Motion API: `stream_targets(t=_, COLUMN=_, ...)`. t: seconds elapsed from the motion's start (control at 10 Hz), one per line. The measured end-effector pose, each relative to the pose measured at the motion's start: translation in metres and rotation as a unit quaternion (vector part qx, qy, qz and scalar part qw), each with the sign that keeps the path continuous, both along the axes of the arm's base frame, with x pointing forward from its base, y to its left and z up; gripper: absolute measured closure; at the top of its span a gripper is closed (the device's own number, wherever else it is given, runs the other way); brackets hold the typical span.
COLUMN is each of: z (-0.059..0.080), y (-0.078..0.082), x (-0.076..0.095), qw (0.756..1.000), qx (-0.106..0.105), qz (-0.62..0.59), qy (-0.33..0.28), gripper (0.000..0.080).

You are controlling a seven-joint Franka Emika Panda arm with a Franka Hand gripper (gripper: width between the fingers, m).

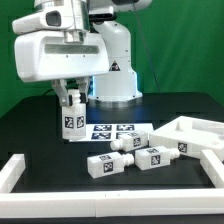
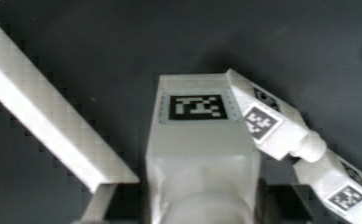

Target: Assemble one leg

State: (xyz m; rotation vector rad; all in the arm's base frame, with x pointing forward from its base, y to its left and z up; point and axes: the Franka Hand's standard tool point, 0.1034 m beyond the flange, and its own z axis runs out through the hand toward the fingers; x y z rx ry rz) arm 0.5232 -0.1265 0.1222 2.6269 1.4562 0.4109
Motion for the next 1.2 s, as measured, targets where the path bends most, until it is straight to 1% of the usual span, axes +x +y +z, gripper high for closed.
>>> stream_targets(t=0.1, z=-0.01, y=-0.004, x=-0.018, qw=0.996, qx=0.028, qz=-0.08, qy=0.019, gripper=0.0522)
stream_targets(t=0.2, z=-0.011, y=-0.004, x=-0.02, qw=0.993, qx=0.038, qz=-0.11, qy=0.024, gripper=0.0522)
stream_targets(t=0.3, z=-0.016, y=-0.004, x=-0.026, qw=0.987, qx=0.055, qz=-0.148, qy=0.041, gripper=0.0522)
stream_targets(t=0.4, z=-0.02, y=-0.001, x=-0.033, qw=0.979, qx=0.075, qz=-0.177, qy=0.064, gripper=0.0522)
stream_targets(t=0.5, z=-0.022, y=0.002, x=-0.036, qw=0.976, qx=0.083, qz=-0.189, qy=0.073, gripper=0.0522)
stream_targets(t=0.6, z=-0.024, y=0.006, x=-0.037, qw=0.974, qx=0.085, qz=-0.196, qy=0.075, gripper=0.0522)
stream_targets(t=0.8, z=-0.027, y=-0.005, x=-0.039, qw=0.986, qx=0.048, qz=-0.153, qy=0.045, gripper=0.0522)
stream_targets(t=0.9, z=-0.028, y=-0.003, x=-0.04, qw=0.984, qx=0.054, qz=-0.164, qy=0.05, gripper=0.0522)
stream_targets(t=1.0, z=-0.028, y=-0.004, x=-0.04, qw=0.984, qx=0.053, qz=-0.162, qy=0.051, gripper=0.0522)
stream_targets(t=1.1, z=-0.032, y=-0.004, x=-0.045, qw=0.979, qx=0.063, qz=-0.185, qy=0.058, gripper=0.0522)
stream_targets(t=1.2, z=-0.041, y=-0.005, x=-0.058, qw=0.969, qx=0.083, qz=-0.219, qy=0.078, gripper=0.0522)
